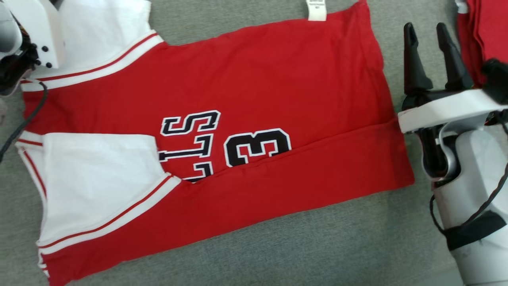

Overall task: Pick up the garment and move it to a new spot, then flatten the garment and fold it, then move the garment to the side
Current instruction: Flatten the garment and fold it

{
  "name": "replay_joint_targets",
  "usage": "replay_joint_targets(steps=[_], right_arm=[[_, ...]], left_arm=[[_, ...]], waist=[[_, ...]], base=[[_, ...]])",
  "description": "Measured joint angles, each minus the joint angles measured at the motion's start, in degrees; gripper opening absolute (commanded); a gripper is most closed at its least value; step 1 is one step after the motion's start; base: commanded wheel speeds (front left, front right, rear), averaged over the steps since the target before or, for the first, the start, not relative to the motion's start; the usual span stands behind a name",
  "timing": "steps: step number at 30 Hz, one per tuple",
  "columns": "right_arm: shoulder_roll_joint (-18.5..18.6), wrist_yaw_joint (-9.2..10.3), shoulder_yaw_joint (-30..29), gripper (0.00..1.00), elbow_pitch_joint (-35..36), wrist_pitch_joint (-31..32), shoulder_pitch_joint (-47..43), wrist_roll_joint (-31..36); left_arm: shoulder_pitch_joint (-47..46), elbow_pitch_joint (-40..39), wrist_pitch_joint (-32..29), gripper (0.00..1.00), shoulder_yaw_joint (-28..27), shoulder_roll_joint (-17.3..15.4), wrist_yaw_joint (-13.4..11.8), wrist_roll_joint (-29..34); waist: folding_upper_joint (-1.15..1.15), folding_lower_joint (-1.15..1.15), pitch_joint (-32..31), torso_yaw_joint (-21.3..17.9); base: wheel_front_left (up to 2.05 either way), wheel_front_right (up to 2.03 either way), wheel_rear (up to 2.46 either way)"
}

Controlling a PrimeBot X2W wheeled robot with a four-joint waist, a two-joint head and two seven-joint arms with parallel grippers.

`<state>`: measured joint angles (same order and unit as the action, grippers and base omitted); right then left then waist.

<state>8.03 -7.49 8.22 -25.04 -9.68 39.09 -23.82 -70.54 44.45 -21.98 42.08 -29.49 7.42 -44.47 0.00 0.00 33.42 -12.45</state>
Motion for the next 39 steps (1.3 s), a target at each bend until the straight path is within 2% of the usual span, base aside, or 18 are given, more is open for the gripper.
replay_joint_targets(steps=[4, 7, 9, 13, 24, 30, 31, 32, 39], right_arm=[[3.0, 0.00, 1.7, 1.00, -0.6, 4.1, 2.5, -1.3], [6.1, 0.00, 4.8, 1.00, -1.7, 7.9, 4.3, -0.4], [6.7, 0.00, 5.6, 1.00, -2.4, 10.3, 5.6, -1.5], [9.4, -0.01, 7.8, 1.00, -5.3, 14.4, 7.8, -1.7], [12.7, -0.01, 11.0, 1.00, -13.3, 19.6, 12.5, -4.9], [12.9, -0.01, 11.9, 1.00, -16.5, 19.2, 14.1, -6.1], [13.0, -0.01, 12.2, 0.38, -17.0, 19.3, 14.3, -6.5], [12.9, -0.01, 12.5, 0.00, -17.3, 19.3, 14.4, -7.0], [13.4, -0.02, 14.4, 0.00, -18.8, 18.3, 15.4, -8.9]], left_arm=[[0.0, -1.8, 3.5, 0.00, 1.6, 0.2, 0.0, -1.2], [0.8, -4.1, 5.9, 0.00, 1.7, 1.6, 0.0, -4.6], [1.7, -5.8, 6.8, 0.00, 2.5, 2.4, 0.0, -6.4], [2.0, -8.1, 9.0, 0.00, 4.4, 1.6, 0.0, -7.6], [2.0, -10.3, 11.0, 0.00, 8.0, 0.9, 0.0, -10.0], [1.8, -9.7, 11.5, 0.00, 9.7, 0.4, 0.0, -11.5], [1.6, -9.5, 11.5, 0.00, 9.9, 0.4, 0.0, -11.6], [1.4, -9.4, 11.7, 0.00, 10.2, 0.4, 0.0, -11.8], [0.7, -8.1, 12.2, 0.00, 11.8, -0.1, 0.0, -12.7]], waist=[[0.00, 0.00, -0.8, 2.7], [0.00, 0.00, -1.5, 4.9], [0.00, 0.00, -1.9, 6.3], [0.00, 0.00, -2.4, 8.7], [0.00, 0.00, -1.9, 11.1], [0.00, 0.00, -1.5, 11.3], [0.00, 0.00, -1.5, 11.3], [0.00, 0.00, -1.5, 11.3], [0.00, 0.00, -1.5, 11.1]], base=[[0.00, 0.00, 0.00], [0.00, 0.00, 0.00], [0.00, 0.00, 0.00], [0.00, 0.00, 0.00], [0.00, 0.00, 0.00], [0.00, 0.00, 0.00], [0.00, 0.00, 0.00], [0.00, 0.00, 0.00], [0.00, 0.00, 0.00]])
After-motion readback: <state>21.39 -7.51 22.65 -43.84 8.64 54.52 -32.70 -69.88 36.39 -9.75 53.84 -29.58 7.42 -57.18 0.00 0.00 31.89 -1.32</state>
